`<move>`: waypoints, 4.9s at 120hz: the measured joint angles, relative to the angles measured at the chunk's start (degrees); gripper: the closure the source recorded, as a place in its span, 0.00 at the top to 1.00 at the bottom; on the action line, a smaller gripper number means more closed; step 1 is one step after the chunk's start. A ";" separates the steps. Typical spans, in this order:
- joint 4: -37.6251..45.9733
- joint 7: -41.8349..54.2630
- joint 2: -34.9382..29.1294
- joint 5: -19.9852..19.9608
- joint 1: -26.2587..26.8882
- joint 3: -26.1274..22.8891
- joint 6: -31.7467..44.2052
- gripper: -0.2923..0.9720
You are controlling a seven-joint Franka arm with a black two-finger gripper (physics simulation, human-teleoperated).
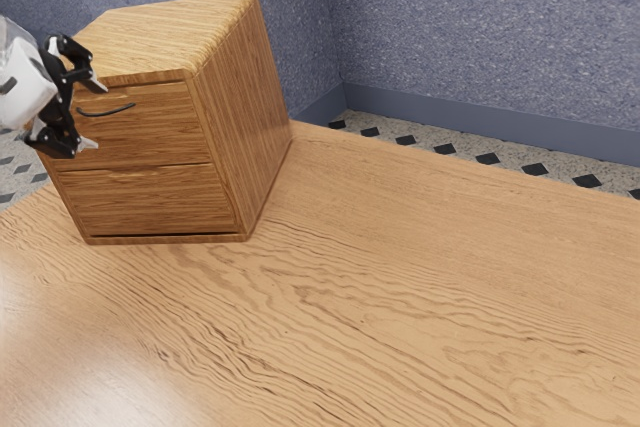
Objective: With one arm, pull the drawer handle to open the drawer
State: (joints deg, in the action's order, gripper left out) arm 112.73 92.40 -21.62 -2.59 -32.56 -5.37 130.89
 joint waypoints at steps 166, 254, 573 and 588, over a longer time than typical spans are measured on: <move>-0.76 -9.98 13.65 1.64 -6.47 -1.22 16.26 0.58; 5.19 -10.86 6.97 1.55 -6.98 -1.27 15.92 0.58; 18.49 -11.73 -6.34 -0.24 -9.90 -2.98 16.16 0.57; 19.82 -11.82 -8.07 -0.29 -9.94 -3.04 16.11 0.57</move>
State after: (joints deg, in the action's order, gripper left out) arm 132.55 80.57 -29.69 -2.88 -42.51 -8.41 147.00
